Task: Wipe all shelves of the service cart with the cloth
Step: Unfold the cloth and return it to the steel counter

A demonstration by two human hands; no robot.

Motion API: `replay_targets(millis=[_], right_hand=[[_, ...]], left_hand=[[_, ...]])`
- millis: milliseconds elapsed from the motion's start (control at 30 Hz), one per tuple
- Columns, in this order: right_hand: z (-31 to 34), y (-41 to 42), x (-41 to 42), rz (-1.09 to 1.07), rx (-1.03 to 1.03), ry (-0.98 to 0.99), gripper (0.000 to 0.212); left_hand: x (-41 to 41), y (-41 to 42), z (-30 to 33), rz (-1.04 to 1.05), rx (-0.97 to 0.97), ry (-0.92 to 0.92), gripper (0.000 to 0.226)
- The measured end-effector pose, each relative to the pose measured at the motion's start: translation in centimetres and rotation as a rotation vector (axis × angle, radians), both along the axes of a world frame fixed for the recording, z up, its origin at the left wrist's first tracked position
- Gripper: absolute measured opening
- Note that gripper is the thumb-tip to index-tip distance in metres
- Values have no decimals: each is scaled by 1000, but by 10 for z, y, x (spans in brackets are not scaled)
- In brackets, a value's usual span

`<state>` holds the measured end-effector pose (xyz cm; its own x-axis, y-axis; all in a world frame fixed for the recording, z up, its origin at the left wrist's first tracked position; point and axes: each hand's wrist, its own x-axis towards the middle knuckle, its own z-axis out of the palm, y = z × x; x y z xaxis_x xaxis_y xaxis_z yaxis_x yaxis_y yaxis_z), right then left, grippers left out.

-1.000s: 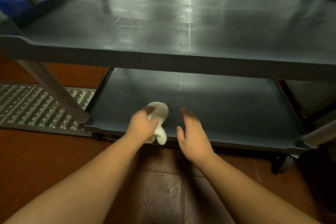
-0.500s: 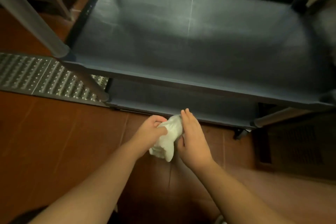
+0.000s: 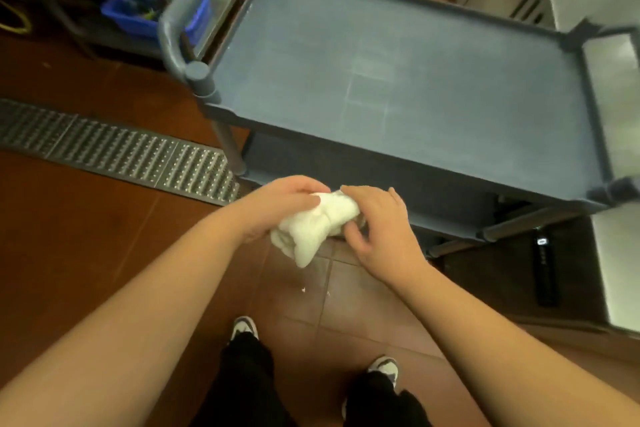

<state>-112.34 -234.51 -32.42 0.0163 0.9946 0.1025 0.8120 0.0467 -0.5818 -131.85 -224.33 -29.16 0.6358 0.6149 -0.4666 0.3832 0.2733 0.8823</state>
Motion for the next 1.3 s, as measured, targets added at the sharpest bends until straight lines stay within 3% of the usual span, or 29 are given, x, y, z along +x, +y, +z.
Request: replay_targets(millis=[100,267,400,533,667,833,933,1033,1167,1300], right_hand=[[77,23,-13,-55,57,110,36],[168,65,-48,-177,54,240,17],[210,88,-77,-349,44,397,8],[225,97,-104,-420,26,596,8],[216,100,-119,-427,-28,771,15],[204,112,-119,-362,-203,1141,35],[201,119,-121,-293,-347,1281,33],[200,134,-120,-221,-419,1243,39],[207,168,-123,-35,-356,1058,50],[205,203,-142,29,-363,1028,33]], left_hand=[[-20,14,60,72,-123,-195,33],[-50,23,126,166,-420,-524,67],[-77,34,165,224,-546,-658,67],[-112,50,185,281,-509,-698,52],[-133,68,193,304,-386,-664,50],[-135,86,194,380,-67,-526,44],[-127,93,202,464,98,-396,31],[-127,102,212,592,101,-376,33],[-140,115,214,714,88,-401,33],[-164,124,214,831,58,-449,36]])
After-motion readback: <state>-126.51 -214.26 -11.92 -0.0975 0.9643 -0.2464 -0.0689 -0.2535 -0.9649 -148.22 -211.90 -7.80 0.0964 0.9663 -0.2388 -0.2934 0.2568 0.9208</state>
